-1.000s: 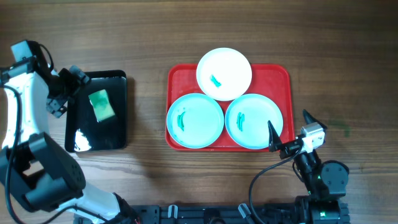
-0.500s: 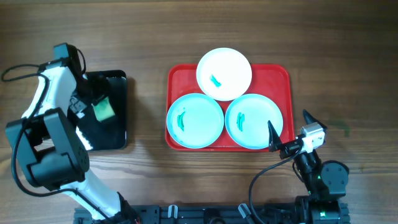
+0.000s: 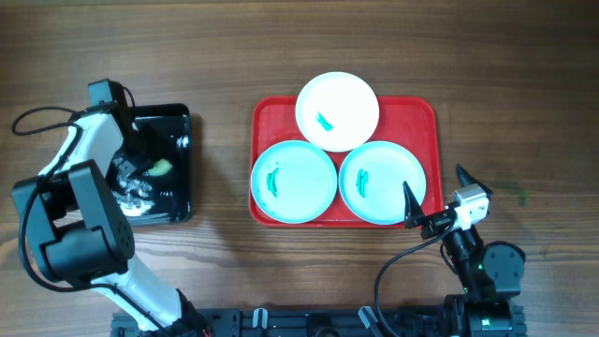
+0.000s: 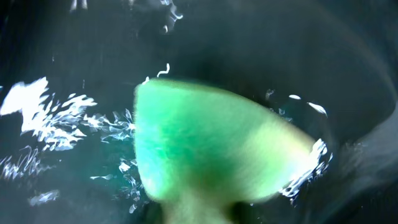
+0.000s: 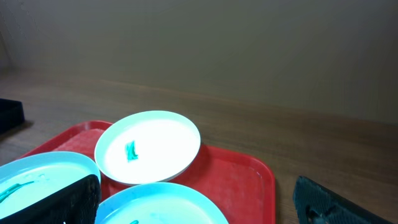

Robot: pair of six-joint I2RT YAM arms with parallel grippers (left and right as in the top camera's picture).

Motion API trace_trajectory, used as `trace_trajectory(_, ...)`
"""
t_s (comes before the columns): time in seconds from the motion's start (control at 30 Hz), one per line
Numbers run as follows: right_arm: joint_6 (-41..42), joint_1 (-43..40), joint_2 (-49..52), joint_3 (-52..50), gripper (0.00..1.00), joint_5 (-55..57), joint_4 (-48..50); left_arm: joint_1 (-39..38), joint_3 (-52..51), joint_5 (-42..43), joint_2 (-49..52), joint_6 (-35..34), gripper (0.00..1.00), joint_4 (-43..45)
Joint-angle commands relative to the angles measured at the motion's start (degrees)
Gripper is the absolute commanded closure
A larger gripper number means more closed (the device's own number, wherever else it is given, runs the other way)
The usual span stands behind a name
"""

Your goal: Clean dirty plates on tray and stack at the side

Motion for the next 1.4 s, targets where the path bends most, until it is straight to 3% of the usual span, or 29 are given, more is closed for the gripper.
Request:
trace_trajectory(0.0, 0.24, -0.17, -0.13, -0.09, 0.00, 0.28, 0.09, 0.13, -0.83, 0.17, 0.92, 0.15, 0.00, 3.69)
trace_trajectory(0.2, 0.26, -0.17, -0.13, -0.09, 0.00, 0.26, 0.09, 0.13, -0.83, -0.24, 0.94, 0.15, 0.02, 9.70)
trace_trajectory(0.37, 0.26, -0.17, -0.13, -0.09, 0.00, 0.28, 0.09, 0.11, -0.94, -0.22, 0.94, 0.15, 0.85, 9.81)
trace_trajectory(0.4, 0.24, -0.17, -0.13, -0.09, 0.00, 0.26, 0.09, 0.11, -0.94, -0.22, 0.94, 0.13, 0.96, 9.55)
trace_trajectory(0.43, 0.26, -0.17, -0.13, -0.09, 0.00, 0.28, 0.09, 0.11, -0.94, -0.22, 0.94, 0.13, 0.96, 9.18)
trace_trajectory(0.47, 0.24, -0.17, -0.13, -0.09, 0.00, 0.28, 0.09, 0.11, -0.94, -0.20, 0.94, 0.13, 0.77, 8.63)
trace_trajectory(0.5, 0.24, -0.17, -0.13, -0.09, 0.00, 0.26, 0.09, 0.11, -0.94, -0.20, 0.94, 0.11, 0.12, 7.74)
trace_trajectory(0.53, 0.24, -0.17, -0.13, -0.09, 0.00, 0.26, 0.09, 0.11, -0.94, -0.15, 0.94, 0.11, 0.00, 6.60)
trace_trajectory(0.67, 0.24, -0.17, -0.13, -0.09, 0.00, 0.28, 0.09, 0.11, -0.94, 0.48, 0.94, 0.11, 0.00, -0.33)
trace_trajectory(0.73, 0.26, -0.17, -0.13, -0.09, 0.00, 0.28, 0.09, 0.11, -0.94, 0.46, 0.94, 0.11, 0.13, -2.51)
trace_trajectory(0.77, 0.26, -0.17, -0.13, -0.09, 0.00, 0.28, 0.09, 0.11, -0.94, 0.48, 0.94, 0.11, 0.27, -2.93)
trace_trajectory(0.87, 0.26, -0.17, -0.02, -0.09, 0.00, 0.26, 0.09, 0.11, -0.94, 0.46, 0.94, 0.11, 0.83, -2.86)
trace_trajectory(0.9, 0.24, -0.17, 0.02, -0.09, 0.00, 0.28, 0.09, 0.11, -0.94, 0.46, 0.94, 0.11, 0.96, -2.54)
trace_trajectory(1.0, 0.26, -0.17, 0.11, -0.09, 0.00, 0.26, 0.09, 0.11, -0.94, 0.46, 0.94, 0.11, 0.96, -0.50)
trace_trajectory(1.03, 0.24, -0.17, 0.11, -0.09, 0.00, 0.28, 0.09, 0.11, -0.94, 0.44, 0.94, 0.11, 0.81, 0.20)
trace_trajectory(1.07, 0.24, -0.17, 0.11, -0.09, 0.00, 0.28, 0.09, 0.11, -0.94, 0.46, 0.94, 0.11, 0.00, 1.18)
trace_trajectory(1.3, 0.24, -0.17, 0.11, -0.09, 0.00, 0.28, 0.09, 0.13, -0.94, 0.46, 0.94, 0.11, 0.00, 7.32)
trace_trajectory(1.37, 0.24, -0.17, 0.11, -0.09, 0.00, 0.28, 0.09, 0.13, -0.94, 0.44, 0.94, 0.11, 0.18, 7.48)
